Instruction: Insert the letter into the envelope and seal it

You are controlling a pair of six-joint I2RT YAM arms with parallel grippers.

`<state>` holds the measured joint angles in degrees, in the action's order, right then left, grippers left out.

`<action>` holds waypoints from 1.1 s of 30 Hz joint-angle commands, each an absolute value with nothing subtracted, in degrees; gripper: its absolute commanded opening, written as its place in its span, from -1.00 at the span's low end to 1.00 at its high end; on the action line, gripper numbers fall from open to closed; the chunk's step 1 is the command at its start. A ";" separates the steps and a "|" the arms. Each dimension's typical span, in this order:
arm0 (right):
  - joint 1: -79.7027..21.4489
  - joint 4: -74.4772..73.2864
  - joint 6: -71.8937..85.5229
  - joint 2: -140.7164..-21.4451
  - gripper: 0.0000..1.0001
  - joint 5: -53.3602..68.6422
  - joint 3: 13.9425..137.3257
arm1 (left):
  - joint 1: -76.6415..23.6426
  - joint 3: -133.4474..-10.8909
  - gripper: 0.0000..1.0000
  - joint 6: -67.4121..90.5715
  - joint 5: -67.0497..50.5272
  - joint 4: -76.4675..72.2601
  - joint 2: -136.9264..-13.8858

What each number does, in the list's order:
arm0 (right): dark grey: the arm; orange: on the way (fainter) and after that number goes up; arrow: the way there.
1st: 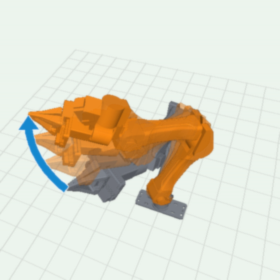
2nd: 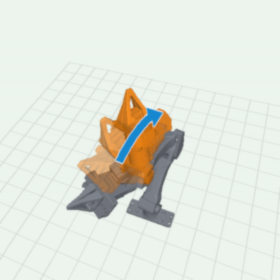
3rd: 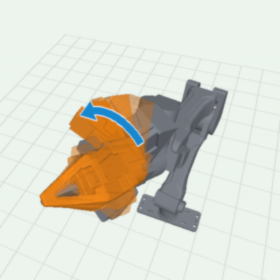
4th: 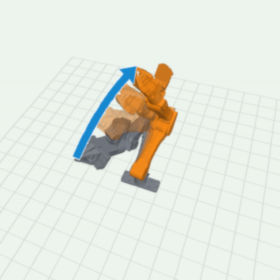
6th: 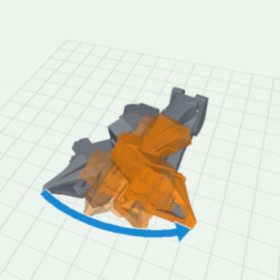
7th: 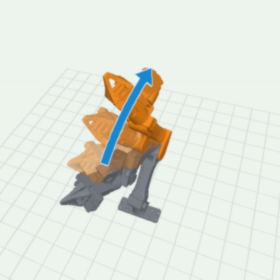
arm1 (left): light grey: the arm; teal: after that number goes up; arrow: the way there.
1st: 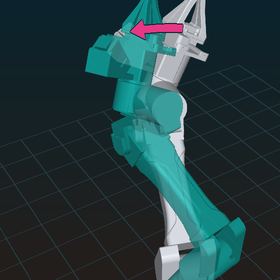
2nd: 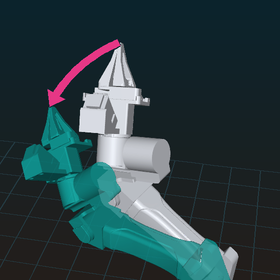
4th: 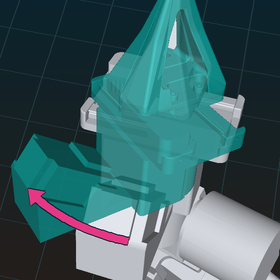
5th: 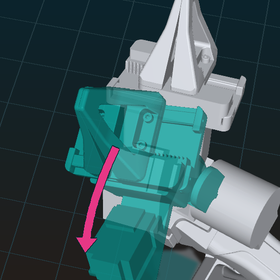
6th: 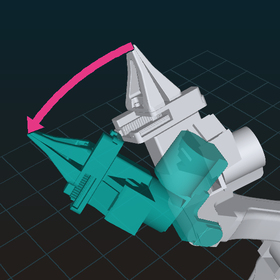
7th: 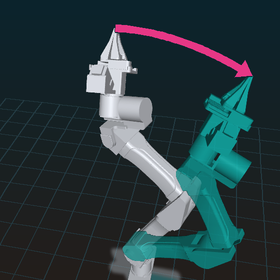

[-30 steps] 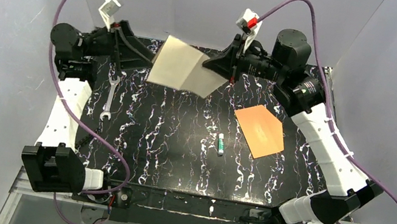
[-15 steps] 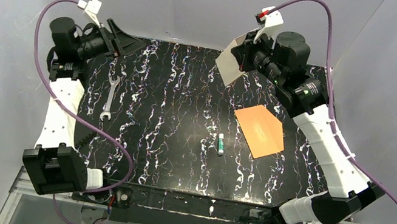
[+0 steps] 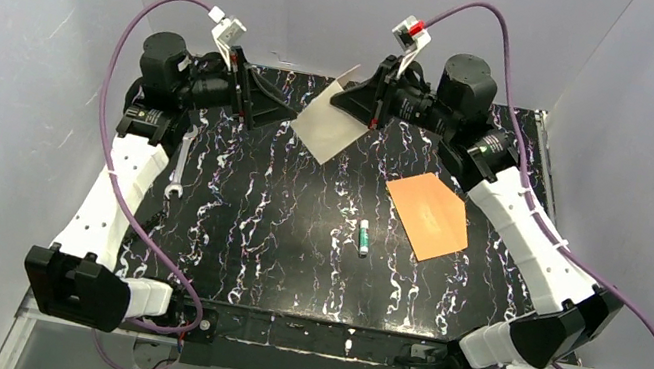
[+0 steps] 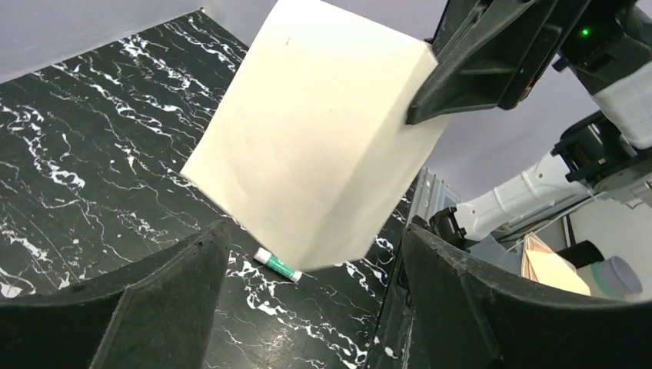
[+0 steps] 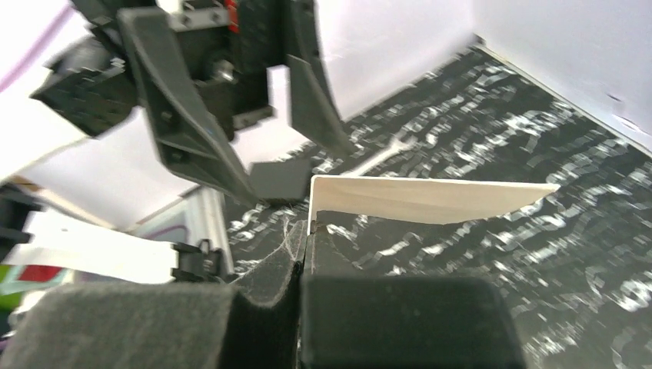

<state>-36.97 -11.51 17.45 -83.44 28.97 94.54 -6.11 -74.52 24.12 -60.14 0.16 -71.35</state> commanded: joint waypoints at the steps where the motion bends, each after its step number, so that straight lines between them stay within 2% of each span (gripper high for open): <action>1: -37.09 1.47 26.79 -84.29 -0.97 40.36 94.99 | -7.82 -75.91 0.60 21.04 -63.68 -2.85 -70.33; 7: -37.09 3.50 29.36 -84.85 -0.97 42.51 95.57 | -9.02 -76.95 0.61 22.96 -70.55 -3.86 -71.58; 13: -37.25 4.62 32.27 -87.41 -0.97 47.20 97.99 | -9.58 -77.36 0.20 25.19 -76.83 -3.78 -73.35; 19: -37.49 -2.63 28.52 -89.04 -0.97 47.26 101.03 | -9.58 -77.58 -0.19 25.19 -79.58 -3.36 -73.54; 21: -37.53 -4.48 27.55 -89.56 -0.97 47.01 102.03 | -9.58 -77.67 -0.19 25.16 -80.17 -3.26 -73.64; 22: -37.53 -5.27 27.08 -89.76 -0.97 46.90 102.49 | -9.58 -77.67 -0.07 25.00 -79.83 -3.21 -73.66; 23: -37.49 -6.04 26.72 -90.05 -0.97 46.48 103.03 | -9.51 -77.76 0.15 24.13 -78.93 -2.64 -73.54; 24: -37.52 -6.56 26.58 -90.16 -0.97 45.99 103.36 | -9.49 -78.29 0.24 22.47 -77.10 -1.02 -73.49; 26: -37.57 -6.84 26.56 -90.33 -0.97 45.97 103.61 | -9.49 -78.93 0.26 20.98 -74.86 0.64 -73.54; 33: -37.93 -8.79 25.87 -91.16 -0.97 47.25 104.32 | -9.56 -79.80 -0.24 23.83 -75.94 -2.57 -75.19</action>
